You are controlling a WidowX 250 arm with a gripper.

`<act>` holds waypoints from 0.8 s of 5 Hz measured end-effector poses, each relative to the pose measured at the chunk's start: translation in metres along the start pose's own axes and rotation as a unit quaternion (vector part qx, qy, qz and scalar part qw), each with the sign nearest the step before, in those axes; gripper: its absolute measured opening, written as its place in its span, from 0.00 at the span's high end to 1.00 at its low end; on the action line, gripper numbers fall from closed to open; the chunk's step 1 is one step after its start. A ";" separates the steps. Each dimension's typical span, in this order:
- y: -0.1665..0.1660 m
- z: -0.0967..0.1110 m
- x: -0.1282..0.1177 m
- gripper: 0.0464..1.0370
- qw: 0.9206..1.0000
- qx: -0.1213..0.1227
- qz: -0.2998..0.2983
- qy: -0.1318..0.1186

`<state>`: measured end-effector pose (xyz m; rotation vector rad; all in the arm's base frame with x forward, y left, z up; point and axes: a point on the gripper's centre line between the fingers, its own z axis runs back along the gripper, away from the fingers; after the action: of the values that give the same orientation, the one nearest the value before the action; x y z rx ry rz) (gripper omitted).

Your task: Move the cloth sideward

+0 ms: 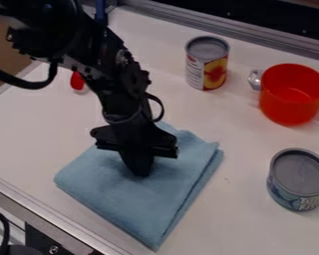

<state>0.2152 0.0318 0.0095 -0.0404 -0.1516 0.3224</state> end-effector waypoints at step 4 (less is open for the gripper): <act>0.066 0.008 -0.013 0.99 1.000 0.010 0.010 0.004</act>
<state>0.1807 0.0903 0.0115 -0.0229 -0.1398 0.3442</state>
